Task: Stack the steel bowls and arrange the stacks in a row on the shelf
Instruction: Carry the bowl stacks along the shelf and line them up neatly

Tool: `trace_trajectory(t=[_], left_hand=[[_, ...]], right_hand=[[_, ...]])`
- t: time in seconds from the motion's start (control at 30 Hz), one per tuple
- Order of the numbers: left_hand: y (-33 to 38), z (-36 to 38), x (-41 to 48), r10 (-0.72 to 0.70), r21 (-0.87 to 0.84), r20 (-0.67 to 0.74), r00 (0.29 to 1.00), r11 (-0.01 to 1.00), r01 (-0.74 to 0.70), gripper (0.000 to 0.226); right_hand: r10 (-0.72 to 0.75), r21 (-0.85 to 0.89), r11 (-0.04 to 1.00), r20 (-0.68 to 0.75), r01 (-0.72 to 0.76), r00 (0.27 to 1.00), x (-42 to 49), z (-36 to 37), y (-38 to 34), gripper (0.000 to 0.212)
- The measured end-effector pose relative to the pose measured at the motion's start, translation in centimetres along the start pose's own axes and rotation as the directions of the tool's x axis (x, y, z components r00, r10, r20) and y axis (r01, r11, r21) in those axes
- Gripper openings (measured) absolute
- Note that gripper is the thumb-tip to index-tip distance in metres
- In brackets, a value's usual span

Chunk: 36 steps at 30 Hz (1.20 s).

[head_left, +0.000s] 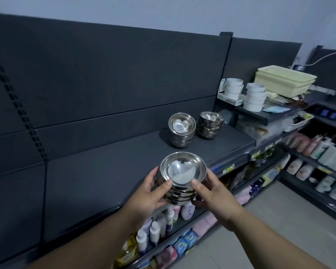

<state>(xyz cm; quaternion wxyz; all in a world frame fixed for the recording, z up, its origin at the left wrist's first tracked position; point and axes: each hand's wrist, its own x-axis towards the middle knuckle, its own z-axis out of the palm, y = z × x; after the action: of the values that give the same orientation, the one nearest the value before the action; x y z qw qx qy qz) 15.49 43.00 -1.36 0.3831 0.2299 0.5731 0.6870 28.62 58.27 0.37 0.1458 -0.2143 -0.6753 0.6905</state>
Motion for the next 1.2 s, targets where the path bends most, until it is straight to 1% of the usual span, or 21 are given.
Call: trace_trajectory(t=[0.03,0.1,0.23,0.3,0.37,0.5,0.6,0.67,0.77,0.9,1.03,1.07,1.13,1.17,1.2], left_hand=[[0.1,0.0,0.9,-0.002,-0.007,0.002,1.000,1.000,0.002,0.074],[0.3,-0.6,2.9,0.009,-0.027,-0.007,1.000,1.000,-0.009,0.076],[0.7,-3.1,7.4,0.012,-0.006,-0.045,0.999,1.000,-0.013,0.084],[1.0,-4.6,9.6,-0.009,-0.015,-0.084,0.996,1.000,0.008,0.085],[1.4,-6.0,11.5,-0.020,-0.013,-0.113,0.993,1.000,0.019,0.084],[1.9,-8.3,13.8,-0.018,0.013,-0.174,0.985,1.000,0.020,0.082],[2.1,-9.4,14.7,-0.001,0.003,-0.233,0.972,1.000,0.001,0.084],[2.1,-9.7,15.3,0.012,-0.019,-0.274,0.962,1.000,-0.018,0.076],[2.3,-9.7,16.0,0.015,-0.016,-0.347,0.938,1.000,-0.022,0.070],[2.5,-8.9,16.9,0.016,-0.030,-0.454,0.891,0.999,-0.034,0.058],[2.6,-7.6,17.0,0.009,-0.024,-0.550,0.835,0.999,-0.027,0.046],[2.6,-7.1,16.9,0.010,-0.019,-0.571,0.821,1.000,-0.025,0.045],[2.6,-6.2,16.4,0.011,-0.003,-0.621,0.784,1.000,-0.016,0.047],[2.3,-5.8,16.1,0.009,0.008,-0.648,0.762,1.000,-0.005,0.048],[1.9,-5.4,15.6,0.004,0.035,-0.680,0.733,0.999,0.027,0.050]], right_hand=[[0.001,-0.008,1.000,0.000,-0.001,1.000,0.9,-0.3,-0.1,0.061],[-0.001,-0.012,1.000,0.007,0.001,1.000,3.1,-0.6,-0.3,0.062],[0.001,-0.007,1.000,0.056,-0.001,0.998,8.6,-0.3,-0.6,0.057],[0.001,-0.037,0.999,0.085,0.002,0.996,11.7,0.1,-0.6,0.066],[0.005,-0.045,0.999,0.111,0.001,0.994,14.5,0.6,-0.5,0.076],[0.003,-0.116,0.993,0.145,0.013,0.989,19.1,1.9,-0.2,0.073],[0.000,-0.166,0.986,0.178,0.030,0.984,21.5,2.7,-0.1,0.078],[-0.008,-0.171,0.984,0.197,0.042,0.980,23.0,2.9,0.1,0.076],[-0.025,-0.163,0.985,0.234,0.064,0.972,24.9,3.1,0.1,0.075],[-0.004,-0.152,0.987,0.300,0.052,0.954,26.8,2.9,0.8,0.081],[-0.007,-0.224,0.972,0.277,0.072,0.961,27.3,2.5,1.5,0.101],[0.007,-0.241,0.968,0.282,0.064,0.959,27.4,2.3,1.8,0.102],[0.048,-0.265,0.964,0.276,0.028,0.960,27.3,2.0,2.9,0.103],[0.079,-0.282,0.959,0.278,0.002,0.957,27.1,1.8,3.3,0.098],[0.107,-0.304,0.952,0.282,-0.017,0.953,26.8,1.6,3.7,0.087]])
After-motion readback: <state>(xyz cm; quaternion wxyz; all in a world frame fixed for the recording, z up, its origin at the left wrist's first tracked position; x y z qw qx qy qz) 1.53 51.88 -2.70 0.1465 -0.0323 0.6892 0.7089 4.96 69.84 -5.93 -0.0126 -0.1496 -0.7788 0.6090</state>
